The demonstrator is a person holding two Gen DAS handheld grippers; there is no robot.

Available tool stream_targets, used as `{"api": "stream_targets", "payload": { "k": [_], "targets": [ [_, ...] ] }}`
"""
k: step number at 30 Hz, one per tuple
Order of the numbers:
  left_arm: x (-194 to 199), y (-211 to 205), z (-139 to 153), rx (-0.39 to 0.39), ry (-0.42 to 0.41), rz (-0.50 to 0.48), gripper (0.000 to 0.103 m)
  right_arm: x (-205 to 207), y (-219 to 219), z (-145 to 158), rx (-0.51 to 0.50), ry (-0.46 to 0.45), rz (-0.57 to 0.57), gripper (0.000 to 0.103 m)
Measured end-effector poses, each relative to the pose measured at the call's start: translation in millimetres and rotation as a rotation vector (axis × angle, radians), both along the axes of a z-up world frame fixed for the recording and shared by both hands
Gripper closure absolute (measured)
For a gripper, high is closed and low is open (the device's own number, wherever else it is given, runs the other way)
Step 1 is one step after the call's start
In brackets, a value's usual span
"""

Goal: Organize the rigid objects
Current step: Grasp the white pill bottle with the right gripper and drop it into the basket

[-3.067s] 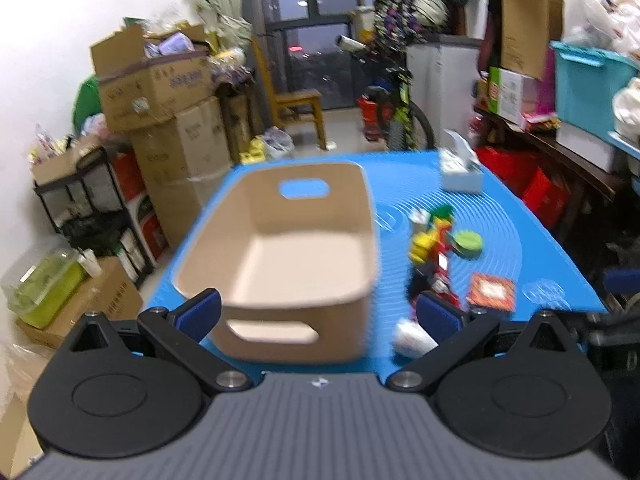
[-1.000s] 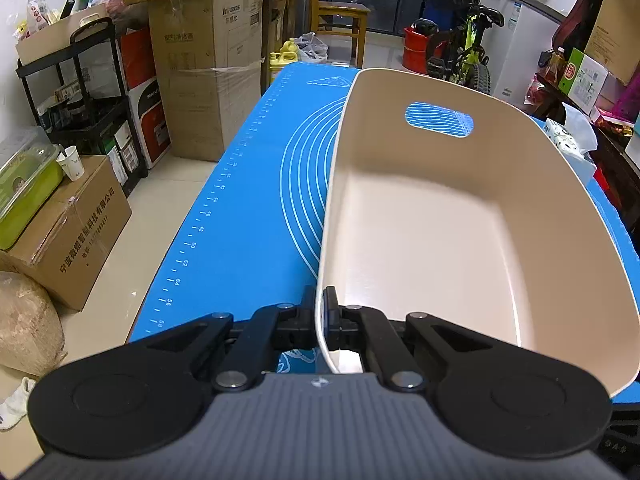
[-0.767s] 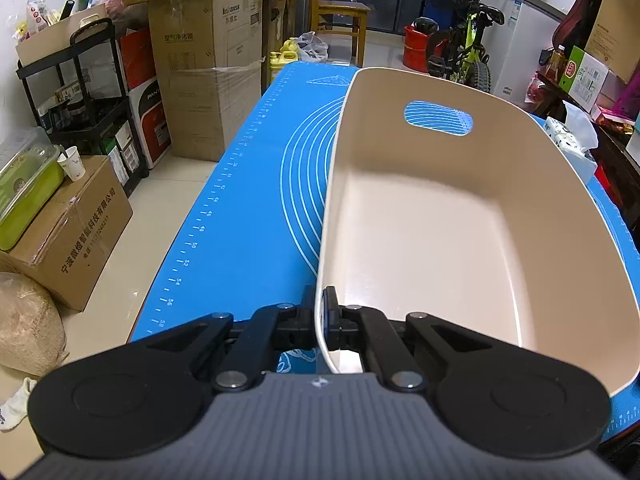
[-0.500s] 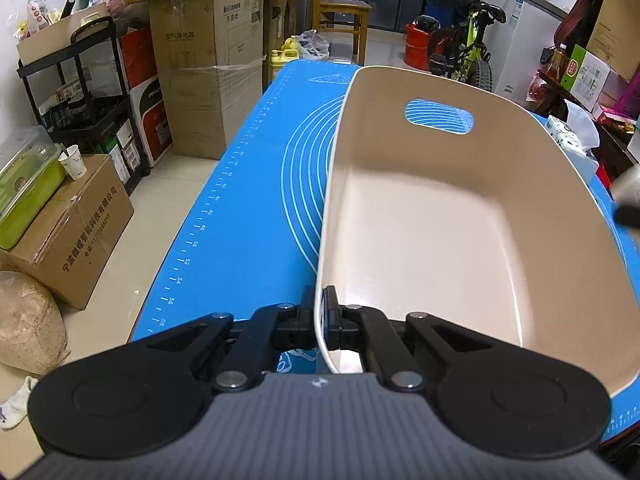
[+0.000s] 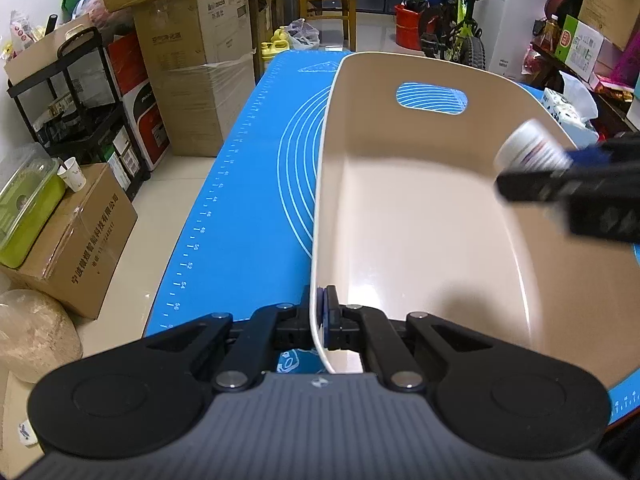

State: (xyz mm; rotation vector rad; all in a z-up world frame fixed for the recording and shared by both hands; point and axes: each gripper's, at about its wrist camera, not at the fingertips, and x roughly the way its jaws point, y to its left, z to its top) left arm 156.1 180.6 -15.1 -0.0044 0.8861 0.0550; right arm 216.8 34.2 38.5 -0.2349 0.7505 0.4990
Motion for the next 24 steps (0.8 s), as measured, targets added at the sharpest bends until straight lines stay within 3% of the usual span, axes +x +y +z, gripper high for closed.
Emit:
{"api": "stream_targets", "payload": {
  "k": [11, 12, 18, 24],
  "targets": [
    [-2, 1, 0, 0.000, 0.002, -0.008, 0.098, 1, 22, -44, -0.144, 0.154, 0.027, 0.059],
    [-1, 1, 0, -0.002, 0.003, -0.006, 0.098, 0, 21, -45, -0.150, 0.158, 0.026, 0.055],
    [-1, 2, 0, -0.010, -0.002, -0.011, 0.098, -8, 12, -28, -0.116, 0.107, 0.036, 0.038],
    [-1, 3, 0, -0.015, -0.005, -0.014, 0.098, -20, -16, 5, -0.017, 0.044, -0.015, 0.033]
  ]
}}
